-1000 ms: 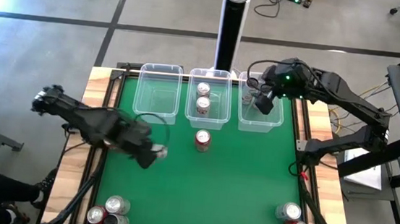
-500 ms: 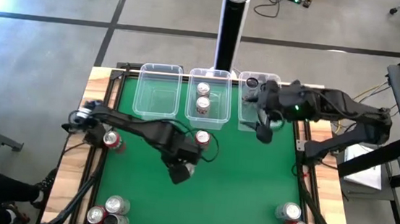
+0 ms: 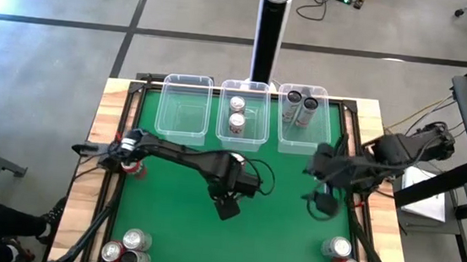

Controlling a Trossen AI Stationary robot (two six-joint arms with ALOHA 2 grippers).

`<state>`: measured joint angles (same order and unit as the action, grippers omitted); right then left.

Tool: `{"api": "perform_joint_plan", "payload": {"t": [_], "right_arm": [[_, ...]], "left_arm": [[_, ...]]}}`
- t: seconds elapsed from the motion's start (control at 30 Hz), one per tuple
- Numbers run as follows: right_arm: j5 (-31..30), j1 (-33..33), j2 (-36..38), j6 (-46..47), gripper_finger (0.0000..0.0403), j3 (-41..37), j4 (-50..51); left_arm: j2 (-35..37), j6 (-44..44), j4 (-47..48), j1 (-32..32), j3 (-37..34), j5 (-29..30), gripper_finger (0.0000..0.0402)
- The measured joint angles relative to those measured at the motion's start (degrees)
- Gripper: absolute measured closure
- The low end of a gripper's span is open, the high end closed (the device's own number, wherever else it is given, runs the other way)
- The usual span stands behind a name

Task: Sort soda cans
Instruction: Put the top white soda can into the top right transparent bin

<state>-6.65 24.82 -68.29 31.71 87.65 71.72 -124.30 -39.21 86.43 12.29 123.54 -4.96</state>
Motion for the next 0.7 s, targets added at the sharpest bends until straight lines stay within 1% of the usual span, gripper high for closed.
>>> {"api": "perform_joint_plan", "payload": {"t": [0.07, 0.17, 0.27, 0.37, 0.53, 0.7], "right_arm": [[1.1, 2.0, -0.1, 2.6, 0.0042, -1.3, 0.0], [1.2, 4.1, -0.1, 3.3, 0.0042, -3.7, -0.5], [1.1, 4.4, -0.2, 4.3, 0.0042, -4.8, -0.7], [1.0, 4.3, -0.2, 4.8, 0.0042, -5.0, -2.0], [0.7, 4.3, -0.2, 4.8, 0.0042, -5.0, -6.0], [0.7, 4.3, -1.4, 5.8, 0.0042, -5.0, -7.0]], "left_arm": [[-0.9, 0.5, 0.4, -0.3, 0.7, -1.6, 0.0157], [-2.1, 0.6, 2.2, -0.5, 1.6, -2.2, 0.0155], [-2.2, -0.7, 4.1, -0.7, 2.0, -3.3, 0.0153], [-1.9, -1.8, 3.3, -0.8, 2.0, -3.3, 0.0153], [-1.9, -0.8, 3.5, -1.0, 2.0, -3.4, 0.0151], [-2.0, 1.3, 3.6, -1.0, 2.0, -3.4, 0.0126]]}}
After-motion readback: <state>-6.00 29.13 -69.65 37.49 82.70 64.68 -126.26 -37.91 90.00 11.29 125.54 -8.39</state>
